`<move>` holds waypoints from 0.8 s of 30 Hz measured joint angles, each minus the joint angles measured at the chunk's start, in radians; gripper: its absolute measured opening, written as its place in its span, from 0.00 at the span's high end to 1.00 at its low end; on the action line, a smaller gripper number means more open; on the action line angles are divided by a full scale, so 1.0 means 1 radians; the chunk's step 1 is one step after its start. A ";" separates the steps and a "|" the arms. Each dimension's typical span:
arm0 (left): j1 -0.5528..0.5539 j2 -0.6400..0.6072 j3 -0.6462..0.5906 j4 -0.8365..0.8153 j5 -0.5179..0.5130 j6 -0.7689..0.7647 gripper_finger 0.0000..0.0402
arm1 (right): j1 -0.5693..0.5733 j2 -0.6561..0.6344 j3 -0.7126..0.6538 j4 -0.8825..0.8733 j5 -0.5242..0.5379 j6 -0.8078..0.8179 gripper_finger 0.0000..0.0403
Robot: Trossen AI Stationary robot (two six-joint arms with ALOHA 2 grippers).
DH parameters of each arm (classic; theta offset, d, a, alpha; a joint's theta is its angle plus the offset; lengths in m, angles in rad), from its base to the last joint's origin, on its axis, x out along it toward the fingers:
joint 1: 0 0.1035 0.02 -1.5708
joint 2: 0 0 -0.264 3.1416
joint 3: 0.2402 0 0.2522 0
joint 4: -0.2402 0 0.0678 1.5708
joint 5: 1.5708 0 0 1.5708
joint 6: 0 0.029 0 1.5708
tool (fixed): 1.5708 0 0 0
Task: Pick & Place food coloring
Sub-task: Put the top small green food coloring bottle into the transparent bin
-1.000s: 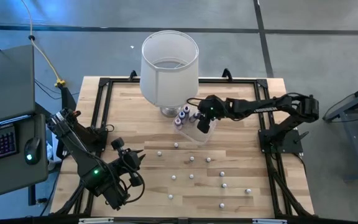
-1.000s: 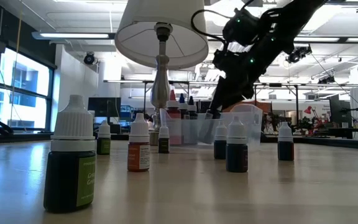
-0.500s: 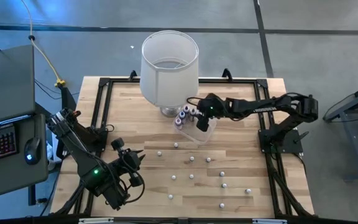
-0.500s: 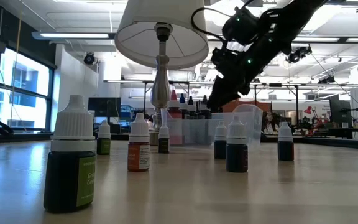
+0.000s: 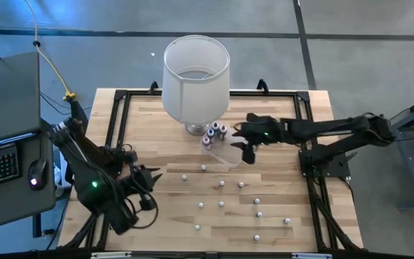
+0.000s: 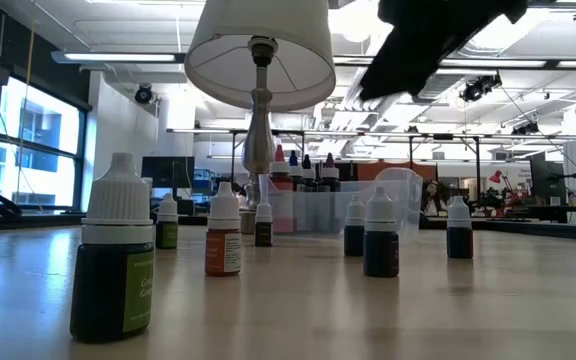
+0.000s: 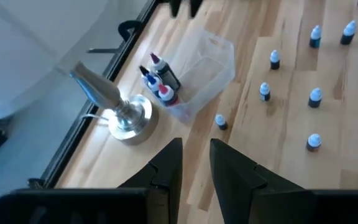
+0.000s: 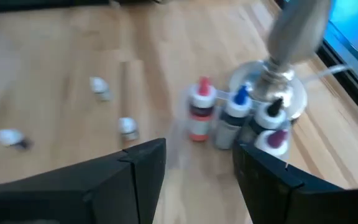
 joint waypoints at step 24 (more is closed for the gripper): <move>0.238 -0.542 -0.984 1.374 0.353 0.672 0.80 | 0.257 -0.009 0.000 -0.103 0.137 0.140 0.57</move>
